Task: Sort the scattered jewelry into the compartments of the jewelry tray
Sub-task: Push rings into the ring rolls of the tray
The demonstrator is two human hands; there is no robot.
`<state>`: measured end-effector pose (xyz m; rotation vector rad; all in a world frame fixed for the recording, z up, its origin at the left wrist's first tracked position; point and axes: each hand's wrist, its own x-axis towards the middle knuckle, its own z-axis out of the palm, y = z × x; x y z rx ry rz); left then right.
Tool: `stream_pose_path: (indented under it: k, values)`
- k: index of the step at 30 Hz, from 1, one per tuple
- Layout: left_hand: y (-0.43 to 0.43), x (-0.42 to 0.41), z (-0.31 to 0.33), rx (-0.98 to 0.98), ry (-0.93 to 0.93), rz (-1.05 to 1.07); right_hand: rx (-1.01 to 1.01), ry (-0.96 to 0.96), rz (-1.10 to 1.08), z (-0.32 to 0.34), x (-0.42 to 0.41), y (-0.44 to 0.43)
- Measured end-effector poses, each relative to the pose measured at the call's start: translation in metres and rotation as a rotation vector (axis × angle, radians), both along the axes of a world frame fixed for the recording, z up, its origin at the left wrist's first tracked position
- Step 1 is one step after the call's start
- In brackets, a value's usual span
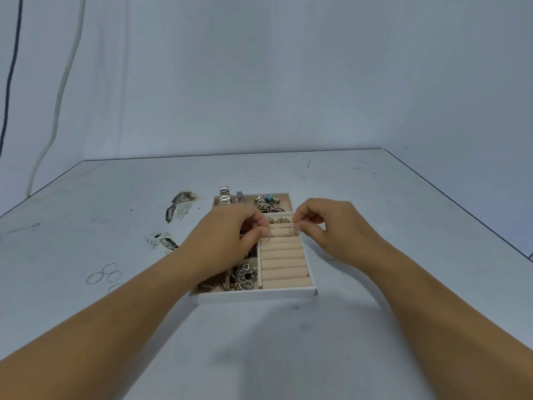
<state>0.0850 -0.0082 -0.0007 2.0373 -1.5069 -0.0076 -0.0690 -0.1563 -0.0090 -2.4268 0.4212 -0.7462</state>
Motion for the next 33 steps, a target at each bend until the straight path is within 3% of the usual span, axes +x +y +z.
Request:
stream_pose_path:
  k: [12, 19, 25, 33]
  values:
    - [-0.012, 0.001, 0.002, 0.053, -0.292, -0.118, -0.019, 0.057, 0.033, -0.004, 0.004, 0.005]
    - [0.006, 0.006, 0.006, 0.045, -0.127, -0.082, -0.015, 0.069, 0.028, -0.004, 0.003, 0.008]
    - [0.052, 0.020, -0.002, 0.025, -0.095, -0.034, -0.023, 0.076, 0.035, -0.004, 0.004, 0.009]
    - [0.060, 0.017, -0.024, -0.013, -0.018, -0.055, -0.146, 0.221, 0.026, 0.006, 0.008, 0.017]
